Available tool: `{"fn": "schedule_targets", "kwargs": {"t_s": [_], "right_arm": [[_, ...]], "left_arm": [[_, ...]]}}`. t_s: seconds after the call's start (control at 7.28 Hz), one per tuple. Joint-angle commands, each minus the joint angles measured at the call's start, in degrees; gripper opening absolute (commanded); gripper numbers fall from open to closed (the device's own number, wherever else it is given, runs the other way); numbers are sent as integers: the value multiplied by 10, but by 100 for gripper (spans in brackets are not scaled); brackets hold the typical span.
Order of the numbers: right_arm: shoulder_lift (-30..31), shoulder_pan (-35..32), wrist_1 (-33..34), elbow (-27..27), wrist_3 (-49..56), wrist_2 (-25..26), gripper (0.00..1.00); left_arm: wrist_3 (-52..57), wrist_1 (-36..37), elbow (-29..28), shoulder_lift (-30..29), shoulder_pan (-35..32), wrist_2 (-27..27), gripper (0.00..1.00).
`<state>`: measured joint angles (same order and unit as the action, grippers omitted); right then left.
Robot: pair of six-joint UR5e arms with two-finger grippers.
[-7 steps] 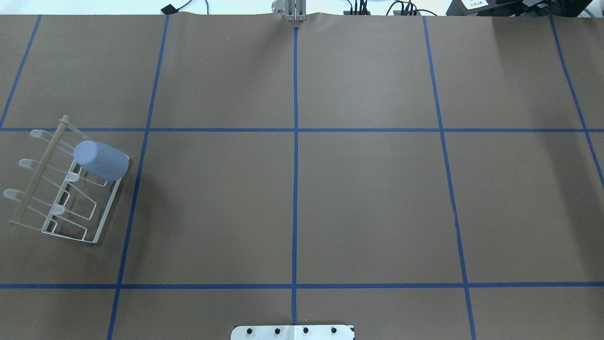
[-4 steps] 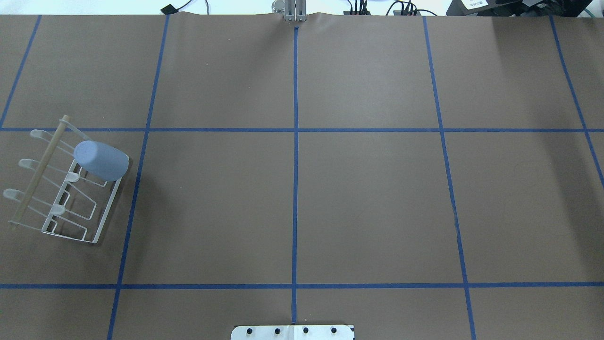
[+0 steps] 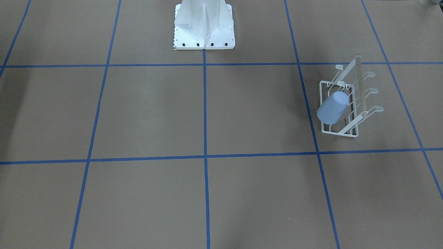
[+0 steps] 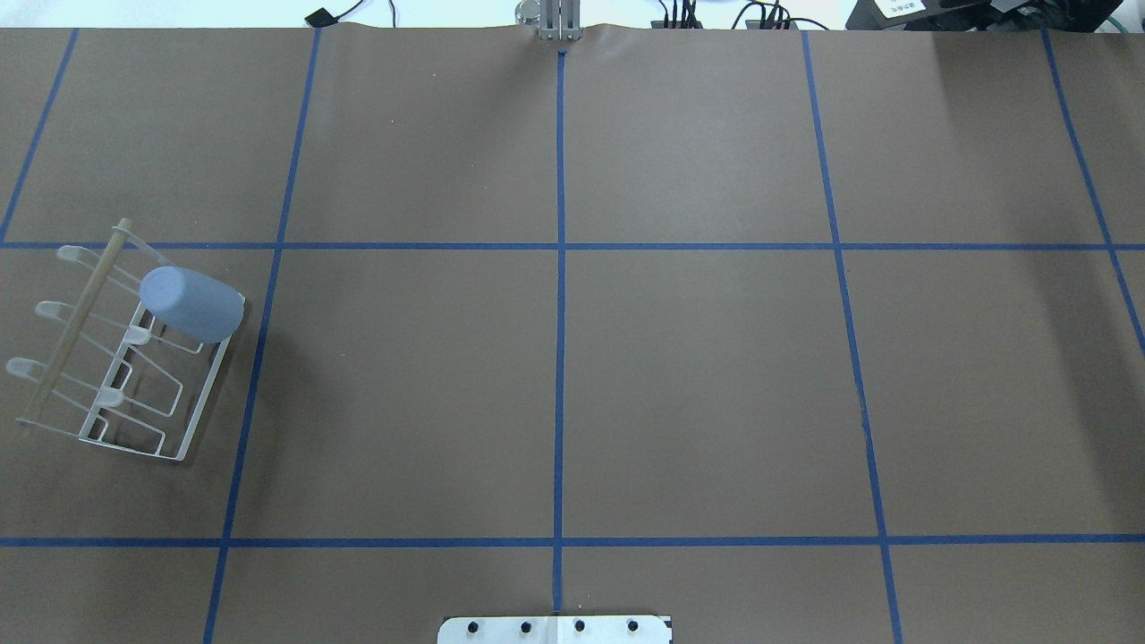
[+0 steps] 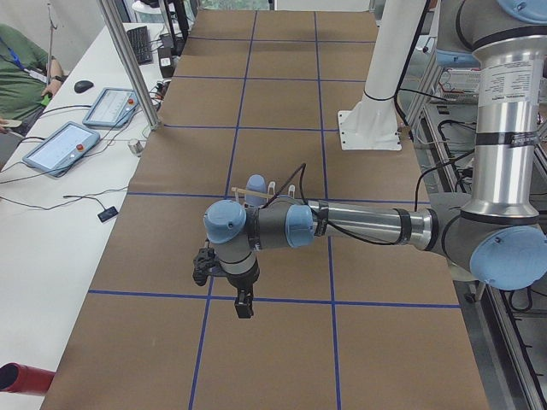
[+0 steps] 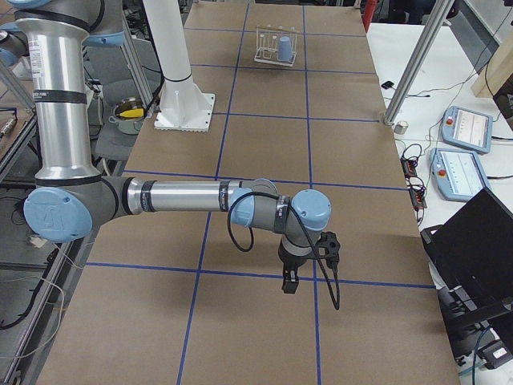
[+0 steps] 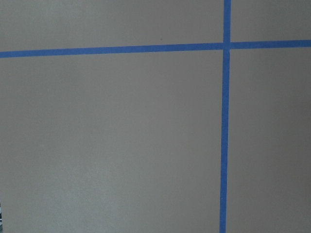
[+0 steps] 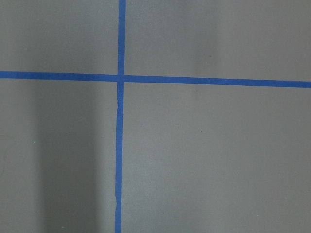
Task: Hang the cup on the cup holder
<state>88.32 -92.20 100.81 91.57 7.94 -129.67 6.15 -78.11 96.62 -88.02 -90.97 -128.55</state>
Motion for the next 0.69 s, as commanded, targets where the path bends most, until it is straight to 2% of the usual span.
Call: {"fn": "schedule_targets", "kwargs": {"t_s": [0.0, 0.55], "right_arm": [[0, 0, 0, 0, 1, 0, 100], [-1, -1, 0, 1, 1, 1, 100]], "left_arm": [[0, -3, -4, 3, 0, 0, 98], [0, -2, -3, 0, 0, 0, 98]]}}
